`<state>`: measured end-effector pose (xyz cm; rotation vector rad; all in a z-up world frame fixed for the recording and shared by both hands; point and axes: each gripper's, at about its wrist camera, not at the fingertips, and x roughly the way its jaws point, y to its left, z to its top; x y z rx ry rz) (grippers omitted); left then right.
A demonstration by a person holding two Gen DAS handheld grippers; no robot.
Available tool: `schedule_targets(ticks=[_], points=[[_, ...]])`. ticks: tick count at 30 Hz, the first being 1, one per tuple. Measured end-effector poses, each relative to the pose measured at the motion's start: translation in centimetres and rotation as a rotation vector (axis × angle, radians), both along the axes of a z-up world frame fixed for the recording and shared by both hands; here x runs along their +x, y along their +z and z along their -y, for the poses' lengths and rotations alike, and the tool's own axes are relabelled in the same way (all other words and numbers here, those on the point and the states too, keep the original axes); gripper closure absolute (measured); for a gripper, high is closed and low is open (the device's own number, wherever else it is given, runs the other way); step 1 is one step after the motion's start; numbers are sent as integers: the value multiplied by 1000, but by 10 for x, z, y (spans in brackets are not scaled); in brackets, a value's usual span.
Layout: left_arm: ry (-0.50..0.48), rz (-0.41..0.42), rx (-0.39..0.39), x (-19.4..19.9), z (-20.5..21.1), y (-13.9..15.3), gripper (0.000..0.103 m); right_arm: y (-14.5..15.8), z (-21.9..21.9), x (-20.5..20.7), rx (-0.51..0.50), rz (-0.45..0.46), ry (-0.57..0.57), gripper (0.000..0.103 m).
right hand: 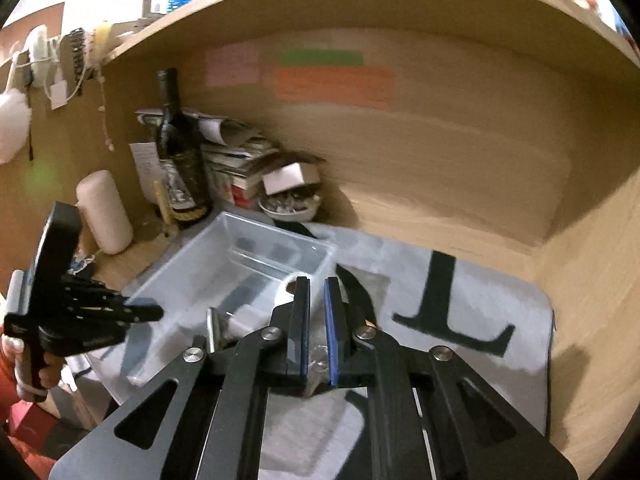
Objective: Organize rigid objects
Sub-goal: 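Carry the keys with the right tool and release them into the box, then move the right tool to the black gold-capped lighter and grasp it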
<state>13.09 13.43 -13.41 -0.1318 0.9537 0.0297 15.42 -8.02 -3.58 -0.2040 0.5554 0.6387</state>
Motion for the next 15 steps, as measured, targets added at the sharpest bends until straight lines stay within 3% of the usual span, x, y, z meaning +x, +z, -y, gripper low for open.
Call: schedule_targets(ticks=[10, 15], points=[[1, 1, 0, 0, 0, 0, 93, -23, 4, 14, -58, -62, -39, 96], [1, 0, 1, 0, 0, 0, 93, -49, 9, 38, -102, -132, -96, 88]])
